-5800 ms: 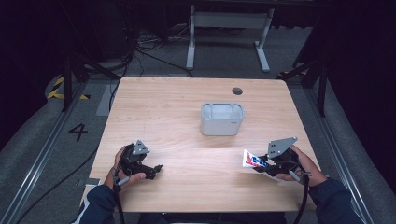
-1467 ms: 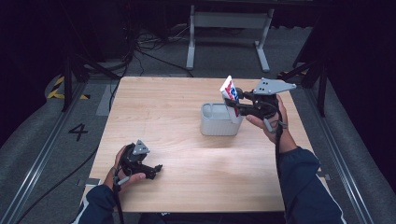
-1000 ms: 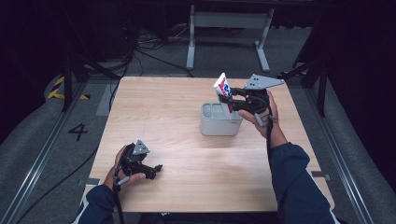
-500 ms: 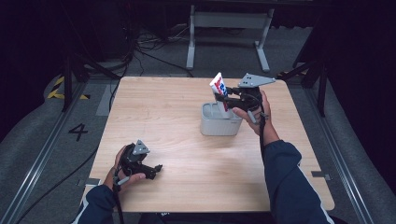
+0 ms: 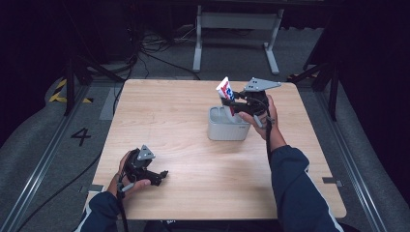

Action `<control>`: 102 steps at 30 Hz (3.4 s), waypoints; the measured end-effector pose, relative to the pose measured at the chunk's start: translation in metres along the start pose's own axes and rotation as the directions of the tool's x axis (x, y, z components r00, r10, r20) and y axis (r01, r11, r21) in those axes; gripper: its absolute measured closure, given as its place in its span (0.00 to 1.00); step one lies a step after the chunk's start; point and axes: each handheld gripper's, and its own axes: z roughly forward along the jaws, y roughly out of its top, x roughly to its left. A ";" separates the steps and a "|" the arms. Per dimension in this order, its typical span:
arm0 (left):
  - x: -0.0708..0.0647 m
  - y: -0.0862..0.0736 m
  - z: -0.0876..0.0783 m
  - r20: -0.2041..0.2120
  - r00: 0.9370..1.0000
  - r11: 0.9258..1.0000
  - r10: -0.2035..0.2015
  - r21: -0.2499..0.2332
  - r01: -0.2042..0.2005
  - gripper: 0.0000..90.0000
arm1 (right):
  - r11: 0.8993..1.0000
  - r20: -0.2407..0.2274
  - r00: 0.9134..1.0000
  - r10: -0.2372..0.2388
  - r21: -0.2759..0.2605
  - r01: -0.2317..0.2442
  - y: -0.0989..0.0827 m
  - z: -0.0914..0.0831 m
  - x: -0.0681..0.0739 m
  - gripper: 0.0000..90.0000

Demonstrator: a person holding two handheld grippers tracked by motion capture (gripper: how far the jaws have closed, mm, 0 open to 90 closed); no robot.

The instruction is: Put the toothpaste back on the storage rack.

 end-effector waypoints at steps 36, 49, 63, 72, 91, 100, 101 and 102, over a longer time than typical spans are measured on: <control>0.000 0.000 0.000 0.000 1.000 1.000 0.003 0.001 -0.003 0.01 | 0.994 -0.001 1.000 -0.017 0.107 0.017 -0.037 -0.003 -0.008 0.66; 0.000 0.000 0.000 0.000 1.000 1.000 0.002 0.001 -0.002 0.01 | 0.986 -0.003 0.999 -0.036 0.163 0.036 -0.048 -0.010 -0.011 0.65; 0.000 0.000 0.000 0.000 1.000 1.000 0.002 0.001 -0.002 0.01 | 0.985 -0.008 0.999 -0.037 0.168 0.038 -0.051 -0.015 -0.012 0.62; 0.000 0.000 0.000 0.001 1.000 1.000 0.002 -0.001 -0.002 0.01 | 0.985 -0.021 0.999 -0.035 0.168 0.038 -0.052 -0.014 -0.007 0.59; 0.000 0.000 0.001 0.011 1.000 1.000 -0.003 0.002 0.003 0.01 | 0.990 0.015 1.000 -0.007 0.138 0.005 -0.055 -0.027 -0.013 0.52; 0.000 0.000 0.001 0.011 1.000 1.000 -0.003 0.002 0.003 0.01 | 0.991 0.033 0.999 -0.018 0.131 0.014 -0.052 -0.039 -0.011 0.50; 0.000 0.000 0.001 0.011 1.000 1.000 -0.003 0.002 0.003 0.01 | 0.991 0.033 0.999 -0.019 0.130 0.015 -0.052 -0.041 -0.011 0.50; 0.000 0.000 0.000 0.011 1.000 1.000 -0.003 0.003 0.003 0.01 | 0.992 0.034 0.999 -0.019 0.129 0.014 -0.052 -0.042 -0.011 0.49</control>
